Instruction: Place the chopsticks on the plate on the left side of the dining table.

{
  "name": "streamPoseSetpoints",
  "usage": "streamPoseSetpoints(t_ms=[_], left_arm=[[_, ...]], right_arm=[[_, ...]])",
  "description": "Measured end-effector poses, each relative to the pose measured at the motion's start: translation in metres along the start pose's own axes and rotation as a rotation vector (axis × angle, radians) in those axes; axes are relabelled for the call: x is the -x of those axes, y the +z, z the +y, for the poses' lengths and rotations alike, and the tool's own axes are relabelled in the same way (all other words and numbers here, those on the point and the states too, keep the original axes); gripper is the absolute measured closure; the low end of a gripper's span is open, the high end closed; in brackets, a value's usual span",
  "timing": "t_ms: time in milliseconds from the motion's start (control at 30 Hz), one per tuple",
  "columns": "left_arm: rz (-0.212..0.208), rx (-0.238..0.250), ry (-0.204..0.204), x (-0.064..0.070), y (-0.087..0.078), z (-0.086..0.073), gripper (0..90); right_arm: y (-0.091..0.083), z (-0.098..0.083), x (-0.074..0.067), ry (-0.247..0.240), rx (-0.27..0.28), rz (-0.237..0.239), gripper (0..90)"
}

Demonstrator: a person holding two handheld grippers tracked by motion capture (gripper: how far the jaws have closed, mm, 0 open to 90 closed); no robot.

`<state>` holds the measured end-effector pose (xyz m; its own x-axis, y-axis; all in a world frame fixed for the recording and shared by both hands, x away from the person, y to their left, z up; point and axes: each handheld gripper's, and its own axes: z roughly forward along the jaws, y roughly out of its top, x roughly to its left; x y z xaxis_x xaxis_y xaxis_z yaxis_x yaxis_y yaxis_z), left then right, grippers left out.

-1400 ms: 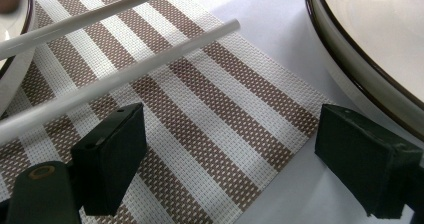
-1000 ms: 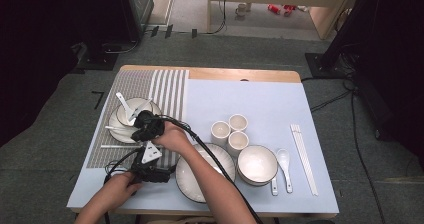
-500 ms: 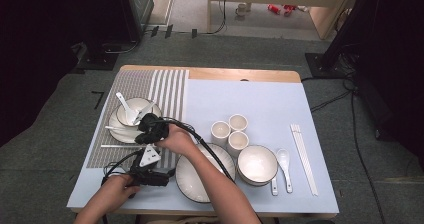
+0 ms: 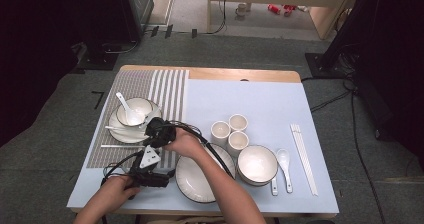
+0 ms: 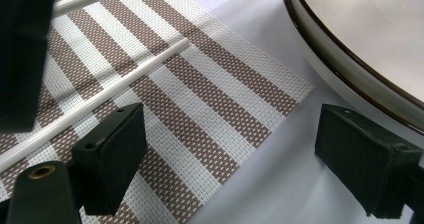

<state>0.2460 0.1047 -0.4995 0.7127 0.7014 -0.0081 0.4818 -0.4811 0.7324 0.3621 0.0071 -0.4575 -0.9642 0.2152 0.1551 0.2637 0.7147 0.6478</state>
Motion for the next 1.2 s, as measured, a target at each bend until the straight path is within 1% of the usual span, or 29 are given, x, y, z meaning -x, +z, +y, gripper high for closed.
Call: streamPoseSetpoints(t_ms=[133, 300, 433, 500, 567, 700, 800, 1033, 1200], left_arm=[[-0.003, 0.002, -0.005, -0.001, -0.001, -0.001, 13.4], [0.007, -0.003, 0.005, 0.001, -0.001, -0.001, 13.4], [0.001, -0.002, -0.003, 0.0, -0.001, -0.001, 13.4], [0.001, -0.001, -0.008, 0.0, -0.002, -0.001, 13.4], [0.003, -0.002, -0.005, 0.001, -0.001, -0.001, 13.4], [0.003, -0.002, -0.006, 0.0, -0.002, -0.001, 13.4], [0.002, -0.001, -0.007, 0.0, -0.002, -0.001, 13.4], [0.003, -0.001, -0.006, 0.0, -0.002, -0.001, 13.4], [0.004, -0.001, -0.005, 0.001, -0.001, -0.001, 13.3]], right_arm=[[-0.001, -0.004, 0.001, 0.005, -0.001, -0.006, 85.3], [-0.001, -0.008, 0.003, 0.012, -0.013, -0.016, 84.6], [0.0, -0.011, 0.005, 0.012, -0.023, -0.029, 81.7], [0.001, -0.012, 0.006, 0.018, -0.026, -0.029, 81.7], [0.003, -0.013, 0.007, 0.012, -0.034, -0.036, 81.7], [0.005, -0.013, 0.008, 0.032, -0.06, -0.054, 81.9], [0.007, -0.013, 0.008, 0.024, -0.072, -0.06, 81.9], [0.01, -0.013, 0.007, 0.033, -0.106, -0.074, 82.8], [0.01, -0.013, 0.007, 0.035, -0.105, -0.076, 83.8]])
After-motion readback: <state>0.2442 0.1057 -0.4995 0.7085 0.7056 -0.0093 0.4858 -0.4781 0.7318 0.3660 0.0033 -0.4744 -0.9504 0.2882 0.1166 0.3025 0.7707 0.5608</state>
